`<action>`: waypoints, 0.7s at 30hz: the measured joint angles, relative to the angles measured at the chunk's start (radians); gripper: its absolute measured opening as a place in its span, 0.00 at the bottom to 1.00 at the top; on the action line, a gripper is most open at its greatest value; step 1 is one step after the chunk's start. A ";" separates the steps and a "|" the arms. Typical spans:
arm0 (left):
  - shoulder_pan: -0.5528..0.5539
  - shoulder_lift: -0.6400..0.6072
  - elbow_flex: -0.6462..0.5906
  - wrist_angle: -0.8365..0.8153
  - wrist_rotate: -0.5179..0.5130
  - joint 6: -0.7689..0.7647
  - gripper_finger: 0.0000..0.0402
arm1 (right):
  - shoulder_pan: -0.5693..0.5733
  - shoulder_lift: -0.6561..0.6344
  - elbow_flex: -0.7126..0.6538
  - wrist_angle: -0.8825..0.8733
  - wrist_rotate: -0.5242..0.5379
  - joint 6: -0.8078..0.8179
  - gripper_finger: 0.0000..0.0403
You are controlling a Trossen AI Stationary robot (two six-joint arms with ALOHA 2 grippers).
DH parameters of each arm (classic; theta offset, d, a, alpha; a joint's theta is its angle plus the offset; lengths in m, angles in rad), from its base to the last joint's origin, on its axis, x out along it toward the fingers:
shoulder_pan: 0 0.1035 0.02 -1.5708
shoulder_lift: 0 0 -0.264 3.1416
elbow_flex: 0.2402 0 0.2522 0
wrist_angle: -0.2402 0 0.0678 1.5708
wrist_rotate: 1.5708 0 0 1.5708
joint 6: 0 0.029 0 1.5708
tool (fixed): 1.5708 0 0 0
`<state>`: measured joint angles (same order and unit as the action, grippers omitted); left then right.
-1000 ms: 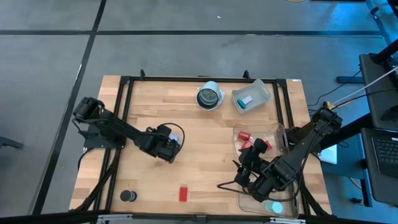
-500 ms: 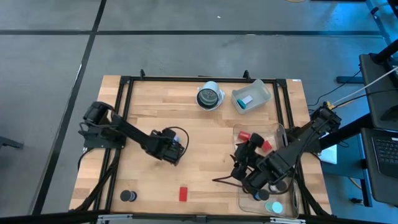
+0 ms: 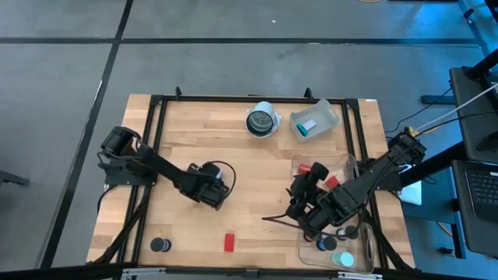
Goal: Pick & Place Office items
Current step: Put the blue charger adapter into the top transparent bin
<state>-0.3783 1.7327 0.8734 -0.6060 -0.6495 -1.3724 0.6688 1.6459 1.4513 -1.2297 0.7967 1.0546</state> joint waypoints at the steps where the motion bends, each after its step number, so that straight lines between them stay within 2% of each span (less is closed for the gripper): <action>1: -0.004 -0.009 0.000 0.000 0.002 0.013 0.55 | -0.002 0.000 0.000 0.000 0.000 0.000 0.58; 3: -0.012 -0.034 0.003 0.003 0.005 0.047 0.51 | -0.008 0.000 0.000 0.005 0.010 0.000 0.58; 11: -0.061 -0.175 0.007 0.025 -0.034 0.227 0.51 | -0.058 0.000 0.000 0.068 0.034 0.020 0.58; 16: -0.131 -0.244 0.008 0.148 -0.160 0.568 0.51 | -0.117 0.000 0.000 0.220 -0.007 -0.035 0.59; 21: -0.223 -0.249 0.008 0.326 -0.396 0.975 0.52 | -0.200 0.000 0.000 0.384 -0.091 -0.148 0.66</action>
<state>-0.6010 1.4841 0.8818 -0.2801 -1.0450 -0.3972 0.4689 1.6459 1.4513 -0.8459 0.7062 0.9061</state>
